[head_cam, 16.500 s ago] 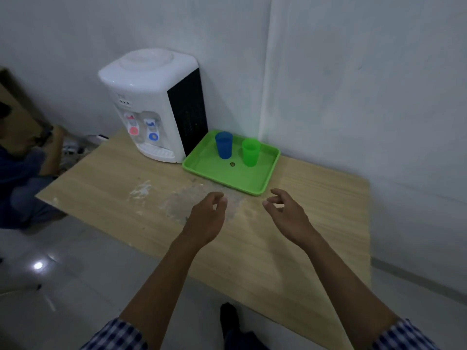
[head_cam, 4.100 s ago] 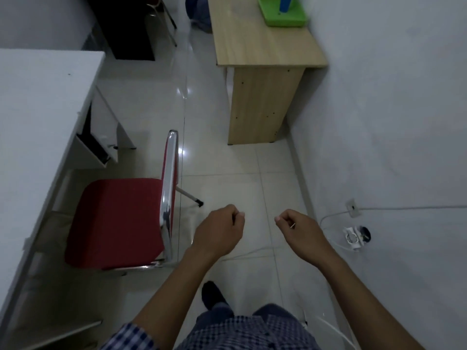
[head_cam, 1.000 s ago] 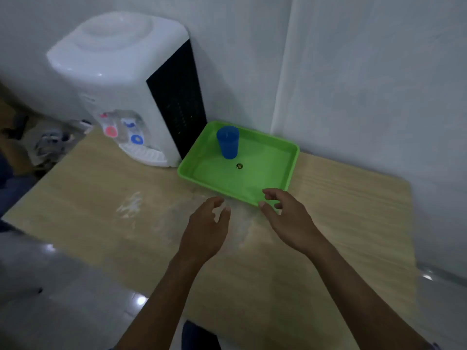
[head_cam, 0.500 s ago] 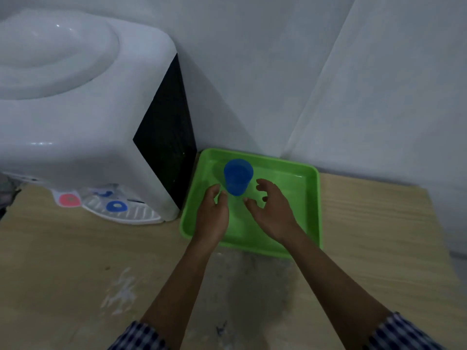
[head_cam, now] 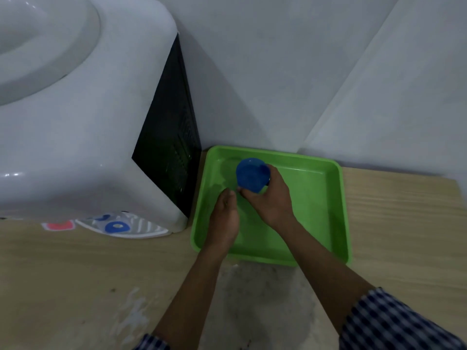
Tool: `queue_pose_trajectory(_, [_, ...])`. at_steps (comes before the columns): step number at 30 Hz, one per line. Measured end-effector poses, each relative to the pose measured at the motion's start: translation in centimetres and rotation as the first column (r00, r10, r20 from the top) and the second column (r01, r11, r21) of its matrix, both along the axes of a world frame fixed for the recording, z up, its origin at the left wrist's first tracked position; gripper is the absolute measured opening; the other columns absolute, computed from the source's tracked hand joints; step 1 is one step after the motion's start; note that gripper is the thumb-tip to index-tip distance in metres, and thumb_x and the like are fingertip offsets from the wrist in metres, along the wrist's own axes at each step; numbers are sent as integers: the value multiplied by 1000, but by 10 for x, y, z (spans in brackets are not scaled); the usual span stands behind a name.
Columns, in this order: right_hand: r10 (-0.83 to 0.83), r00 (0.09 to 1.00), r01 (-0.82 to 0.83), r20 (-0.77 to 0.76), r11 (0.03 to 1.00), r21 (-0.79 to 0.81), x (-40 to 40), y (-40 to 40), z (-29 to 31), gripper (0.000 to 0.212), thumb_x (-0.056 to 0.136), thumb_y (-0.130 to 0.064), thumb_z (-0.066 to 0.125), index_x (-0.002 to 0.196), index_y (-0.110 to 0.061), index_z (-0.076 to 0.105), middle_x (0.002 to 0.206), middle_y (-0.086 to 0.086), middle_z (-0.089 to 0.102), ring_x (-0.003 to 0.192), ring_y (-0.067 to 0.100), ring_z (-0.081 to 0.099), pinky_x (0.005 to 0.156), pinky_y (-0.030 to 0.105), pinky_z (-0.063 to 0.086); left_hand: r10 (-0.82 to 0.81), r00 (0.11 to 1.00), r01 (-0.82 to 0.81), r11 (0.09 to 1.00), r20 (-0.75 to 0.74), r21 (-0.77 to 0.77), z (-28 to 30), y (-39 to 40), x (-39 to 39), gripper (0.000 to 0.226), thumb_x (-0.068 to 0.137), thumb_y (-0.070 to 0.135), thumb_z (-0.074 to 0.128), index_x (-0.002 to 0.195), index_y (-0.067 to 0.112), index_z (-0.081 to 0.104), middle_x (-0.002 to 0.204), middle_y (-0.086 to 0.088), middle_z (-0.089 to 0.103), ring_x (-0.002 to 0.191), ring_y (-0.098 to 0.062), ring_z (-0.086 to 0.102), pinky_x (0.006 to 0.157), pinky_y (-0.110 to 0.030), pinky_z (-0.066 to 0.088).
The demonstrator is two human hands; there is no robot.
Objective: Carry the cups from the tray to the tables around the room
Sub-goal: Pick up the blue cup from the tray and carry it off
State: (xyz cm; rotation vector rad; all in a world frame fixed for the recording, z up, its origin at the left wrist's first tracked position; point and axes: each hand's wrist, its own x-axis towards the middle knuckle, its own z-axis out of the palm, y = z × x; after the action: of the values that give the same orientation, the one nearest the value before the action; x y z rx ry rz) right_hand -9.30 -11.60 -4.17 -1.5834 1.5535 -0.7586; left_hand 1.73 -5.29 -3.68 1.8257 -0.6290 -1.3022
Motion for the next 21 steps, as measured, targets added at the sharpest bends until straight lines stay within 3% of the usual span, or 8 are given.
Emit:
queue_pose_trajectory(4, [-49, 999, 49, 2, 998, -32, -8, 13, 16, 72, 70, -46, 88, 130, -26, 54, 117, -15, 59, 96, -2, 56, 72, 1, 39, -3, 996, 5, 1000, -87, 20, 2, -1, -4, 48, 104, 43, 30, 146, 23, 43, 149, -1, 48, 126, -25, 54, 110, -49, 41])
queue_pose_trajectory(7, [-84, 996, 87, 36, 994, -64, -21, 31, 36, 69, 68, -48, 87, 127, -31, 54, 112, -24, 58, 98, -16, 54, 75, -2, 38, -13, 977, 15, 1000, -214, 10, 15, 2, -16, 40, 106, 39, 30, 137, 23, 49, 136, 2, 54, 108, -17, 61, 91, -34, 50])
queue_pose_trajectory(9, [-108, 993, 111, 56, 992, -65, -34, 45, 51, 71, 67, -51, 86, 127, -33, 53, 113, -25, 59, 102, -21, 52, 76, -4, 37, -7, 942, 16, 1000, -335, 23, 27, 7, -29, 42, 107, 38, 30, 138, 19, 50, 135, 3, 56, 112, -18, 60, 87, -29, 50])
queue_pose_trajectory(12, [-153, 986, 158, 70, 984, -82, -55, 67, 71, 72, 66, -54, 86, 127, -34, 53, 115, -25, 59, 105, -16, 53, 78, -2, 37, 44, 872, -29, 999, -488, 39, 43, 14, -52, 42, 107, 37, 31, 130, 11, 56, 131, -5, 63, 118, -24, 62, 98, -37, 51])
queue_pose_trajectory(17, [-260, 961, 270, 90, 956, -118, -104, 108, 96, 78, 65, -52, 88, 132, -29, 56, 119, -20, 61, 109, -11, 54, 84, 0, 37, 11, 804, 0, 1000, -595, 19, 64, 33, -99, 35, 106, 30, 38, 106, 10, 67, 99, -4, 77, 86, -11, 74, 68, -25, 59])
queue_pose_trajectory(21, [-317, 940, 333, 123, 931, -149, -151, 142, 117, 73, 64, -51, 88, 128, -34, 57, 119, -21, 63, 111, -6, 58, 84, 3, 39, -92, 777, 101, 995, -623, -22, 81, 55, -148, 33, 106, 23, 40, 102, 10, 69, 90, -2, 78, 82, -9, 74, 64, -24, 58])
